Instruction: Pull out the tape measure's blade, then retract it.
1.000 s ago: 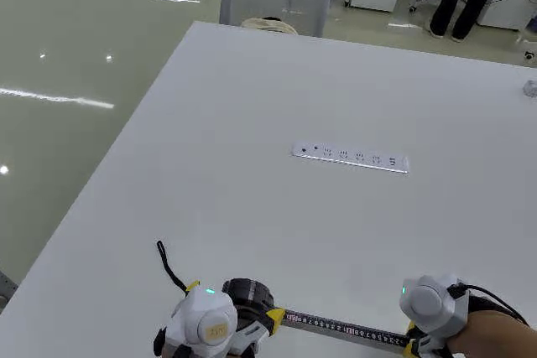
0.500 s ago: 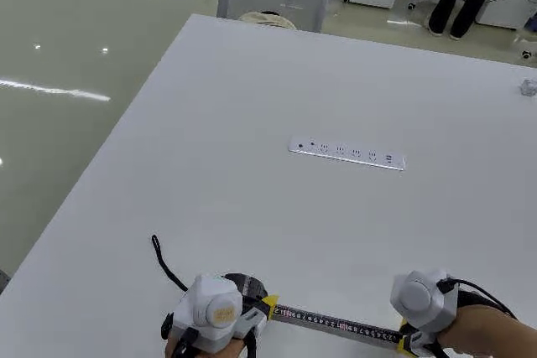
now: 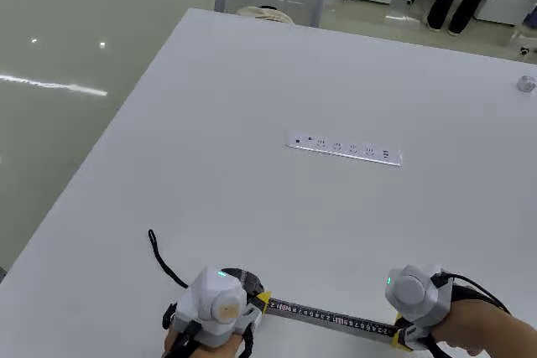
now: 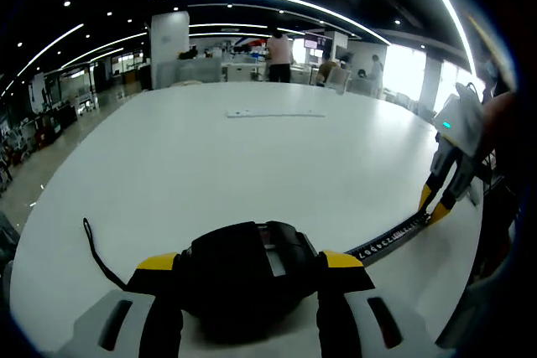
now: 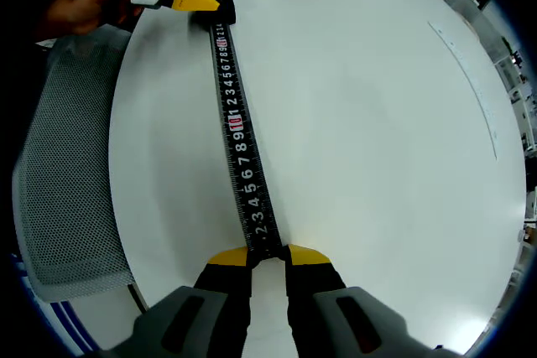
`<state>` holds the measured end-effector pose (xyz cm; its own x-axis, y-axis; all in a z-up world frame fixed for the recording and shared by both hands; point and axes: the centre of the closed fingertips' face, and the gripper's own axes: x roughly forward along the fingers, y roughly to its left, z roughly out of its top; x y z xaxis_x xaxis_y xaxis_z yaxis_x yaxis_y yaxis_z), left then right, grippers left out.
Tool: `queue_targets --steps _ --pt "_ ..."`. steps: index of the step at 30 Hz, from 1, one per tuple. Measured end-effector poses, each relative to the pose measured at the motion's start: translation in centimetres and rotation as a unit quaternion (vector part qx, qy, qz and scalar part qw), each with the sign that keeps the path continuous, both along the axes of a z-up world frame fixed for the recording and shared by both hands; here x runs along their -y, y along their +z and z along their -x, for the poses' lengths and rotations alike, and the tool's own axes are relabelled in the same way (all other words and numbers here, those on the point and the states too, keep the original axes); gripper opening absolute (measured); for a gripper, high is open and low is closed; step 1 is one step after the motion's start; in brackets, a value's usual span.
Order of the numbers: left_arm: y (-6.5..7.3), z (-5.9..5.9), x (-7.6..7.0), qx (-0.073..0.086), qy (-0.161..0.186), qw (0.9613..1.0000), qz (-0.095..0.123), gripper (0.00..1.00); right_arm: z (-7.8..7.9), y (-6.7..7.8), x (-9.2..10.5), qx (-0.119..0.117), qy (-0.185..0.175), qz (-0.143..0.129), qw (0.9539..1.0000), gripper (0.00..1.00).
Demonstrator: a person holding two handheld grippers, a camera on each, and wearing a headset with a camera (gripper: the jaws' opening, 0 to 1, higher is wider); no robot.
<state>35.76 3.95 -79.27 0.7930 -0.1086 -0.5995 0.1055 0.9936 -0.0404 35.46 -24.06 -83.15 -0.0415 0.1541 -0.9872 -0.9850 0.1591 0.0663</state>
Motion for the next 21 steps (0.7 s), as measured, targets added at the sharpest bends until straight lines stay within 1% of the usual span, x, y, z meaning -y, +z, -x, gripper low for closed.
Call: queue_targets --steps 2,4,5,7,13,14,16,21 --pt "0.00 -0.02 -0.02 -0.006 -0.001 1.0000 -0.003 0.61 -0.01 0.01 -0.01 0.001 -0.001 -0.001 1.0000 0.15" --pt "-0.09 0.00 -0.09 -0.010 -0.002 0.9999 -0.013 0.60 -0.07 -0.11 -0.06 0.003 -0.002 -0.003 1.0000 0.15" --pt "-0.14 0.06 -0.03 -0.011 -0.001 0.9999 -0.012 0.60 -0.06 -0.14 -0.04 0.003 -0.002 -0.002 1.0000 0.15" --pt "-0.08 0.08 -0.03 -0.011 -0.001 0.9999 -0.013 0.60 -0.02 -0.16 -0.10 0.006 0.002 -0.002 1.0000 0.14" --pt "-0.02 0.10 -0.05 -0.009 -0.002 0.9999 -0.009 0.60 0.05 -0.05 -0.17 0.009 -0.001 -0.008 0.9999 0.14" --pt "0.02 0.15 -0.14 -0.006 0.000 1.0000 -0.005 0.60 0.03 -0.11 -0.18 0.010 -0.001 -0.008 0.9999 0.14" --pt "0.02 0.14 -0.04 -0.002 -0.001 1.0000 -0.005 0.60 0.12 -0.12 -0.27 0.016 0.007 -0.009 0.9998 0.14" --pt "0.04 0.06 -0.01 -0.005 -0.003 1.0000 -0.006 0.60 0.17 0.01 -0.57 0.022 0.001 -0.018 0.9996 0.14"
